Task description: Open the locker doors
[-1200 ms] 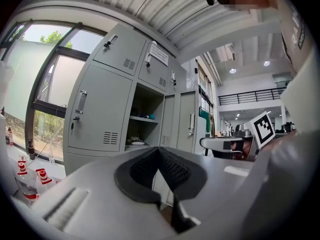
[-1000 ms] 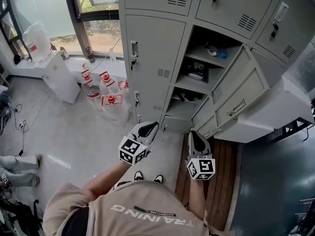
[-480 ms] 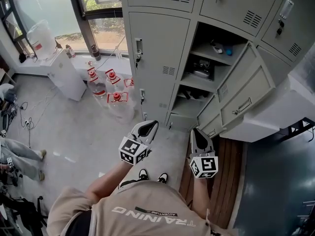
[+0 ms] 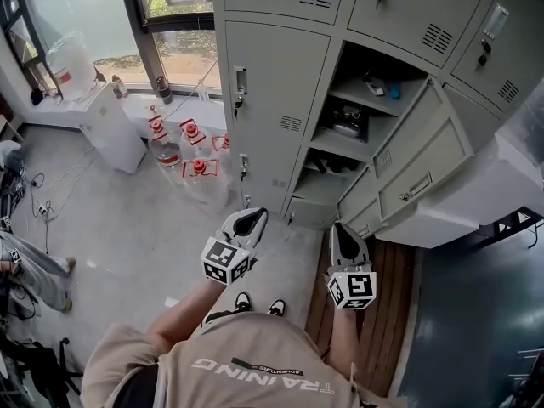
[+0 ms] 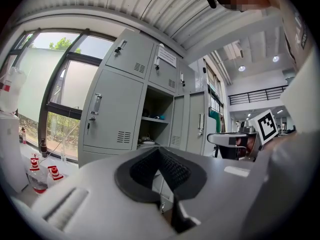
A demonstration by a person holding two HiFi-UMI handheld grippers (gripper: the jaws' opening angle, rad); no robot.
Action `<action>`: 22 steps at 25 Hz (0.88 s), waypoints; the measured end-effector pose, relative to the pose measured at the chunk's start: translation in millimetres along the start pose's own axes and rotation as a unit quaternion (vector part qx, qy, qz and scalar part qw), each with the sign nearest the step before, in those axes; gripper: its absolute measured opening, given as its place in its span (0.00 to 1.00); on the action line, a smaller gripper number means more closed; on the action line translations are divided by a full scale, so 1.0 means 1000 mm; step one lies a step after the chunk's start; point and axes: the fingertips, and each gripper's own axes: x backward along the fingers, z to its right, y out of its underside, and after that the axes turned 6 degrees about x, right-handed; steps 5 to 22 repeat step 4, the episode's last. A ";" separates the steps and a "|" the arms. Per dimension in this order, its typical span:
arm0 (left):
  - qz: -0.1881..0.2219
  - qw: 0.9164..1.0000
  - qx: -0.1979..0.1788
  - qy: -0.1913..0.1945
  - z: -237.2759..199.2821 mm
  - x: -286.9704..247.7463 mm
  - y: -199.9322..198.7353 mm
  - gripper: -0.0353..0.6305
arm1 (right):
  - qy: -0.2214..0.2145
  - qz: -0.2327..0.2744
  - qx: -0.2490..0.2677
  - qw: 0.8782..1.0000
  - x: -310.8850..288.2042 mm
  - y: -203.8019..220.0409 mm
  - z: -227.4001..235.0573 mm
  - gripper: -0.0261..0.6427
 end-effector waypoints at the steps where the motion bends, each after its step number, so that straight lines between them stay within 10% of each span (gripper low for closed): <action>1: 0.001 1.000 0.000 0.000 -0.001 -0.001 0.000 0.06 | 0.000 -0.001 0.000 1.000 0.000 0.001 0.000 0.06; 22: 0.003 1.000 0.000 0.003 -0.001 -0.003 0.000 0.06 | -0.002 -0.002 0.001 1.000 -0.003 0.003 -0.001 0.06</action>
